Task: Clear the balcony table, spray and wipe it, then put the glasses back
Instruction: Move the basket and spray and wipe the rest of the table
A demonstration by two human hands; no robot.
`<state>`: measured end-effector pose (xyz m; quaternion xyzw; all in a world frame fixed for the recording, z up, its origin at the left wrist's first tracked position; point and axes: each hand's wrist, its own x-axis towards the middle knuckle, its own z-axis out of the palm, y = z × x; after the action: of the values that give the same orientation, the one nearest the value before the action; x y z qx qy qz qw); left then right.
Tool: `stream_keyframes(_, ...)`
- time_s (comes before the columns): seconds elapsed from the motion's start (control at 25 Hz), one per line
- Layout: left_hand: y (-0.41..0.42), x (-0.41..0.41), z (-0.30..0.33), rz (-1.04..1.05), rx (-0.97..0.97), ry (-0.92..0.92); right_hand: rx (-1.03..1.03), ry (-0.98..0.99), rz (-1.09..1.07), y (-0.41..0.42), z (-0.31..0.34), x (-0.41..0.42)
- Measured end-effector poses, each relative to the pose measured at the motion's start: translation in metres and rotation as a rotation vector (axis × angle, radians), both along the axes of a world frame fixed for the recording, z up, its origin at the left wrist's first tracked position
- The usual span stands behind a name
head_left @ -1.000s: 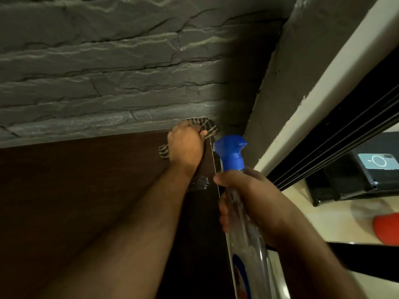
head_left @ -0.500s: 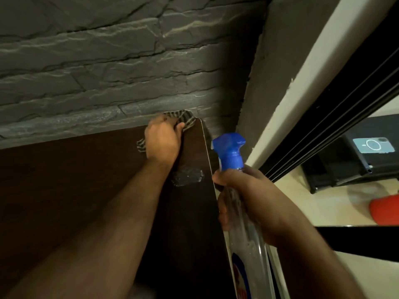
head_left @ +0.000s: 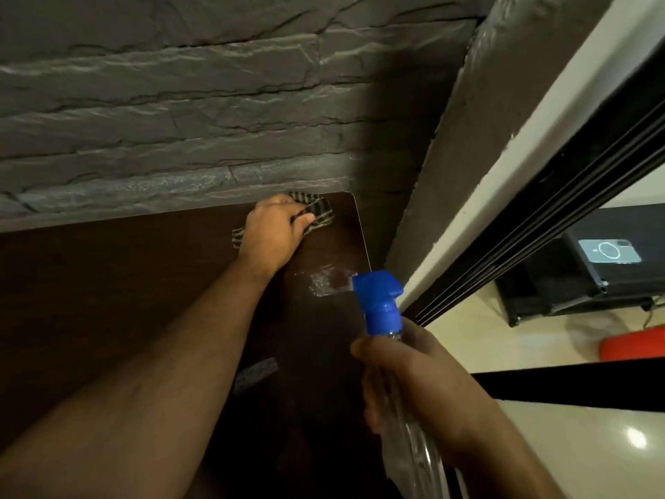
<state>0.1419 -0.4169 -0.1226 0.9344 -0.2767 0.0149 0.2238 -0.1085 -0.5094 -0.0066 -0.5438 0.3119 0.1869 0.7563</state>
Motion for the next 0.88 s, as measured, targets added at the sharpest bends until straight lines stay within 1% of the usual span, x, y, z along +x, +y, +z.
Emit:
stream_keyframes(0.08,-0.021,-0.025,0.003,-0.123,0.012,0.050,-0.001,-0.012,-0.028,0.008,0.002,-0.005)
stream_keyframes(0.12,-0.025,-0.042,0.004,-0.216,0.035,0.082,-0.001,-0.011,-0.054,0.010,0.003,-0.006)
stream_keyframes(0.2,-0.006,-0.072,0.003,-0.427,0.054,0.081,-0.001,-0.006,-0.105,0.011,0.008,-0.010)
stream_keyframes(0.24,0.017,-0.078,-0.001,-0.492,0.041,0.060,0.003,-0.006,-0.128,0.010,0.009,-0.012)
stream_keyframes(0.28,0.042,-0.072,-0.001,-0.493,0.030,0.038,0.004,-0.004,-0.141,0.009,0.011,-0.014)
stream_keyframes(0.32,0.059,-0.056,-0.002,-0.413,0.024,0.018,0.001,-0.004,-0.143,0.007,0.012,-0.016)
stream_keyframes(0.36,0.066,-0.039,-0.002,-0.275,0.027,0.006,-0.007,-0.011,-0.138,0.007,0.013,-0.018)
stream_keyframes(0.44,0.037,-0.008,-0.002,-0.020,0.061,0.027,-0.021,-0.033,-0.139,0.009,0.013,-0.017)
stream_keyframes(0.48,0.010,-0.009,0.001,-0.002,0.062,0.051,-0.021,-0.038,-0.145,0.010,0.012,-0.018)
stream_keyframes(0.52,-0.014,-0.020,0.006,-0.053,0.068,0.076,-0.017,-0.044,-0.143,0.012,0.011,-0.018)
stream_keyframes(0.56,-0.027,-0.036,0.008,-0.146,0.094,0.108,-0.012,-0.048,-0.135,0.013,0.010,-0.018)
stream_keyframes(0.64,0.000,-0.067,0.002,-0.406,0.108,0.094,0.013,-0.024,-0.119,0.017,0.008,-0.020)
stream_keyframes(0.68,0.028,-0.071,0.000,-0.483,0.086,0.076,0.033,-0.008,-0.124,0.017,0.007,-0.021)
stream_keyframes(0.72,0.054,-0.064,0.001,-0.488,0.062,0.057,0.046,0.005,-0.128,0.016,0.006,-0.024)
stream_keyframes(0.8,0.071,-0.030,-0.001,-0.314,0.044,0.012,0.055,0.005,-0.125,0.016,0.006,-0.026)
stream_keyframes(0.88,0.033,-0.003,-0.002,-0.123,0.066,0.037,0.046,-0.014,-0.130,0.016,0.007,-0.026)
